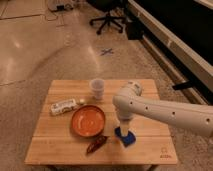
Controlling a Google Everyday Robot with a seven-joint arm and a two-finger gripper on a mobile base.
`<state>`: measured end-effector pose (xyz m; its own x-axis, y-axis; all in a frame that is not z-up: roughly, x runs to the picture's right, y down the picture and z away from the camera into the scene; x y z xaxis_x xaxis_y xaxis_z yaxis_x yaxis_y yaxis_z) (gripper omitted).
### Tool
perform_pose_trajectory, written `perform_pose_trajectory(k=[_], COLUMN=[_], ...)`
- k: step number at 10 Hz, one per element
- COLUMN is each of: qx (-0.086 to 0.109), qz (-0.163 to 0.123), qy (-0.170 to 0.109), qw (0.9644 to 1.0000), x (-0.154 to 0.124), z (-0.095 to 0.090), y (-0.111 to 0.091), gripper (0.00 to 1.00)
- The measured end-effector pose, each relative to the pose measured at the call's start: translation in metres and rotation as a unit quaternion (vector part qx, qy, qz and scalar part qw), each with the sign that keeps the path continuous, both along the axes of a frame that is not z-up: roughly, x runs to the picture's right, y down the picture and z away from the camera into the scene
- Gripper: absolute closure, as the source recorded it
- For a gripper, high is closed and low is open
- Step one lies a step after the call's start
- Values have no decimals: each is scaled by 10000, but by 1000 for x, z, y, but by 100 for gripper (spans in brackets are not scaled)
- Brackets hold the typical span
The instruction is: Place the white sponge in the ceramic bowl
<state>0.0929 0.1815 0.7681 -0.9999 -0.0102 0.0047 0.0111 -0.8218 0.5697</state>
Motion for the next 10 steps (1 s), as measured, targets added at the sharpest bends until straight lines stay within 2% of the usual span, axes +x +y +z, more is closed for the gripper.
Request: perform_pose_trajectory(k=[3,5,8,10], qx=[-93,-120,-162,-168], qz=[420,729,1148,1260], qy=[321,518,633,636], qw=[9986,9959,9912,9898], x=[17,25,27,26], z=[7,12,23,29], y=[28,45,70,77], gripper=[20,20,20,20])
